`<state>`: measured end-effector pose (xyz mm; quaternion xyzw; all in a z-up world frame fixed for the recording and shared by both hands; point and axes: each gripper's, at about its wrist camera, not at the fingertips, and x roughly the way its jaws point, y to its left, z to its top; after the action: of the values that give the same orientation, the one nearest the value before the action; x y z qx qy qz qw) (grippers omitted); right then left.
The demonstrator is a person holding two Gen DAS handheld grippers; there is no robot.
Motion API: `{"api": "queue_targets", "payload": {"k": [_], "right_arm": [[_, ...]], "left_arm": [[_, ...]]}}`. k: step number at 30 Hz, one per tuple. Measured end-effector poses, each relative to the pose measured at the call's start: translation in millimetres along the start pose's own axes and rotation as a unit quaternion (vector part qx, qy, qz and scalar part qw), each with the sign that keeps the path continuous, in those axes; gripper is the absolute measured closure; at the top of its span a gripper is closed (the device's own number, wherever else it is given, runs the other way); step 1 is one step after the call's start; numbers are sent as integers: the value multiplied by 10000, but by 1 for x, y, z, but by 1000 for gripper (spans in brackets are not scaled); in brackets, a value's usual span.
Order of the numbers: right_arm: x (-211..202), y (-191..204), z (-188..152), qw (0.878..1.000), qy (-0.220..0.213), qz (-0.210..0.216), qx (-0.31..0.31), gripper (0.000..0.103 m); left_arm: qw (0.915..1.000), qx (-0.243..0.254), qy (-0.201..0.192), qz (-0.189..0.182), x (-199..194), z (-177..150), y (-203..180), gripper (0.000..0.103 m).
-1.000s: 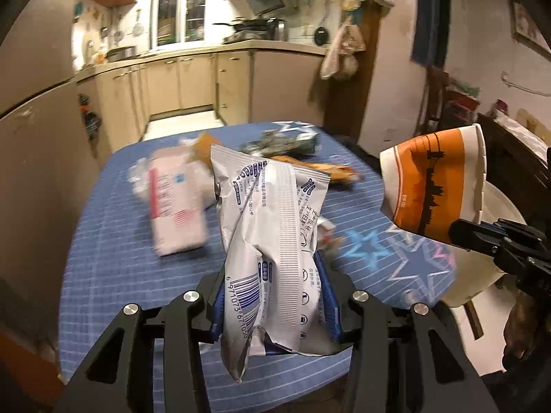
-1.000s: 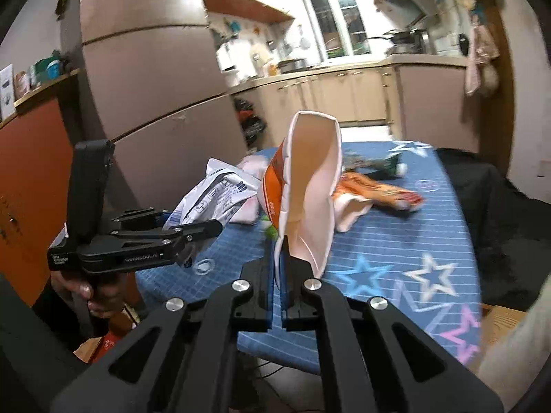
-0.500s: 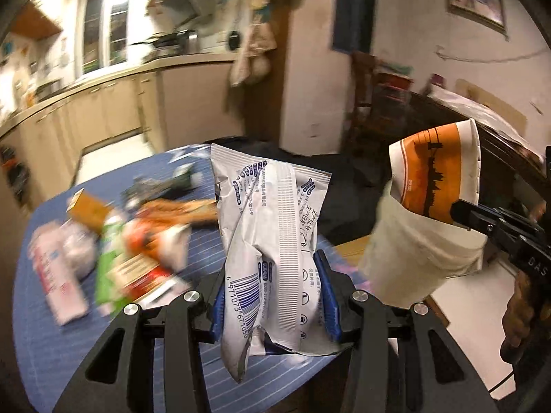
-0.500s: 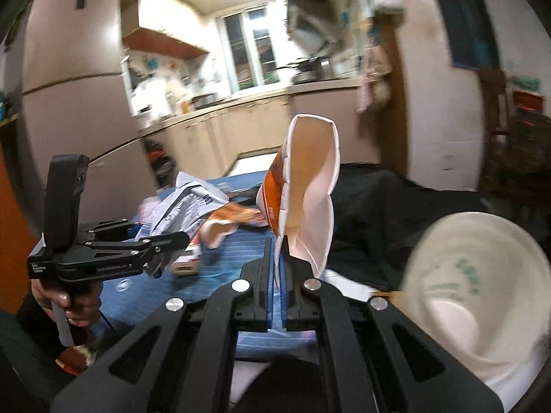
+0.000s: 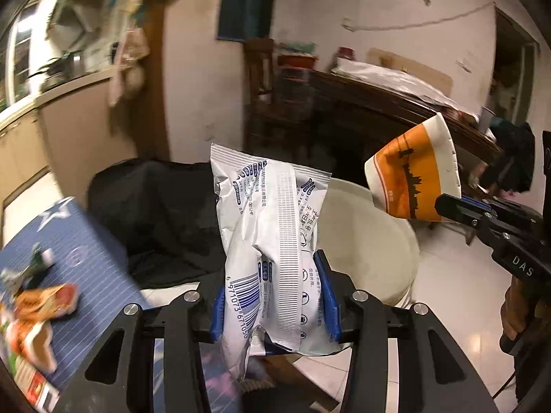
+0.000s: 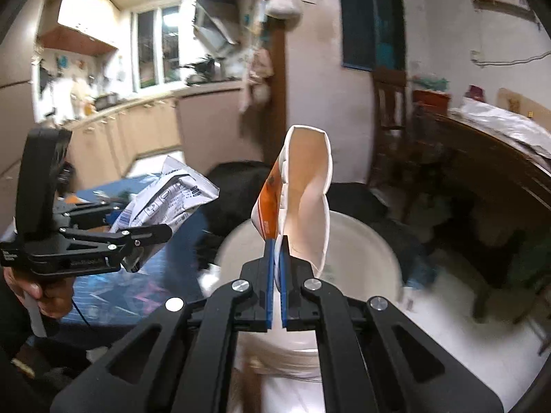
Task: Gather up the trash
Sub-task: 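Carry the pouch and cup to the white bucket and open both tools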
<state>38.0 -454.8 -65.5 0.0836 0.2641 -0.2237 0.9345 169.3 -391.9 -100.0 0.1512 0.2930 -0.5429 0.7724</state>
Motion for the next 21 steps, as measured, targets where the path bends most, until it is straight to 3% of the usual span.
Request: {"api": "queue_targets", "payload": {"k": [6, 12, 21], "right_arm": [[17, -37, -6, 9988, 222, -443, -30, 102], [37, -56, -19, 9972, 518, -540, -30, 102], [50, -64, -24, 9965, 649, -516, 36, 99]], "left_arm": [[9992, 250, 165, -272, 52, 22, -31, 57], [9975, 384, 497, -331, 99, 27, -49, 57], [9982, 270, 464, -280, 106, 30, -43, 47]]}}
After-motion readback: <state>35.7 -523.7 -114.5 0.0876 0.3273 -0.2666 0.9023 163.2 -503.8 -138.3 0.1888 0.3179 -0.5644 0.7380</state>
